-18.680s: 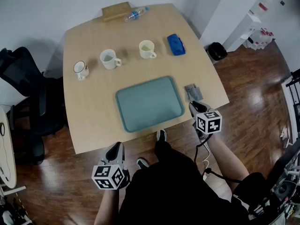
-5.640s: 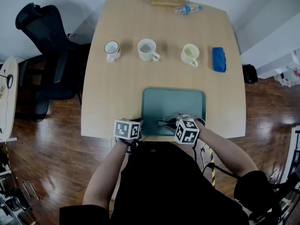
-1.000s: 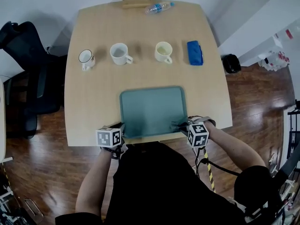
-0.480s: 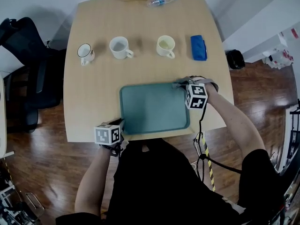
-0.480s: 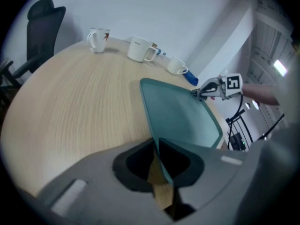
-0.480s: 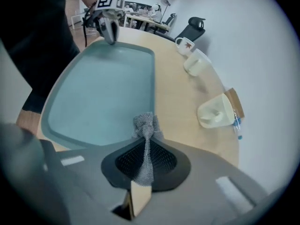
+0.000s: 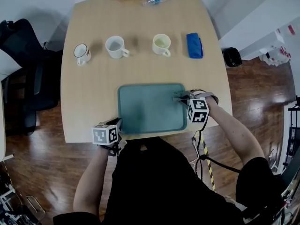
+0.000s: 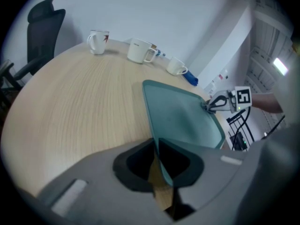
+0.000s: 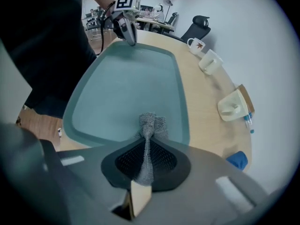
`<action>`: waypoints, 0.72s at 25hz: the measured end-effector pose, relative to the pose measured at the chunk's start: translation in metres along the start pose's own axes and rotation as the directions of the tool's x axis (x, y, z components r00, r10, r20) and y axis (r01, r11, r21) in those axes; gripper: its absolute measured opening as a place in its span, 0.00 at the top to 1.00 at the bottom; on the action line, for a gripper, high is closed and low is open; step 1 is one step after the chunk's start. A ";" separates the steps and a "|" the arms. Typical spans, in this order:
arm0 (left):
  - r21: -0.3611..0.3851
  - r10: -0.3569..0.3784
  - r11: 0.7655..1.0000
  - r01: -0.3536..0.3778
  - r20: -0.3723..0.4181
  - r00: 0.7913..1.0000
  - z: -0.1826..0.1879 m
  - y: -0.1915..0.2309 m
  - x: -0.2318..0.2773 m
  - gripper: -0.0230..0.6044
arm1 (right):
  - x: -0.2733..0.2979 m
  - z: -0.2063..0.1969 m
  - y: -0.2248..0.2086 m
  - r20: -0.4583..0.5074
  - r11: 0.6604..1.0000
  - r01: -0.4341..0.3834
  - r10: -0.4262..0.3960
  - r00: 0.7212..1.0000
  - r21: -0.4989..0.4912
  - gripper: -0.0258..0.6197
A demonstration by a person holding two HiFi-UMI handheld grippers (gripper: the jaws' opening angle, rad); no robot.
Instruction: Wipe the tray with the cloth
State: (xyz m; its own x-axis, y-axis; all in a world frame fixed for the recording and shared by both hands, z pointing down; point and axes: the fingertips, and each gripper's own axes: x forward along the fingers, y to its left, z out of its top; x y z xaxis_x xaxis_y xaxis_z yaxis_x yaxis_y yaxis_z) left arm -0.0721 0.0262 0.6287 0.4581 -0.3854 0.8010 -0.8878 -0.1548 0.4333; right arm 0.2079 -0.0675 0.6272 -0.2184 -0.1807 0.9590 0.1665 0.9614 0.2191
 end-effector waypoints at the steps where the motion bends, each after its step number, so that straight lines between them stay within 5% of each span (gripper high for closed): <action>1: 0.001 -0.004 1.000 0.004 0.000 1.000 0.000 0.000 0.000 0.90 | -0.003 0.002 0.012 0.005 1.000 -0.019 0.019 1.000 0.014 0.92; 9: 0.016 -0.009 1.000 0.009 0.001 1.000 0.000 0.000 0.001 0.90 | -0.026 0.020 0.122 0.020 0.979 -0.195 0.194 0.981 0.056 0.92; 14: 0.029 -0.002 1.000 0.002 0.000 1.000 0.000 0.001 0.001 0.90 | -0.032 0.028 0.136 0.095 0.953 -0.212 0.195 0.976 0.216 0.92; 16: 0.025 0.002 1.000 -0.002 0.000 1.000 -0.001 0.000 0.001 0.90 | -0.037 0.025 0.122 0.157 0.904 -0.185 0.133 0.979 0.385 0.92; 18: 0.018 0.004 1.000 -0.004 0.005 1.000 -0.001 0.000 0.001 0.90 | -0.044 0.013 0.100 0.200 0.794 -0.132 0.014 0.980 0.593 0.92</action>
State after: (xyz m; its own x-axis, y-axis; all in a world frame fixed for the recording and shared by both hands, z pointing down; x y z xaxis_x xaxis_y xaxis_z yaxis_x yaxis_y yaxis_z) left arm -0.0721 0.0264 0.6295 0.4547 -0.3907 0.8003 -0.8901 -0.1696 0.4229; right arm 0.2219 0.0395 0.6043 -0.4038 -0.1223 0.9066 -0.4093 0.9105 -0.0595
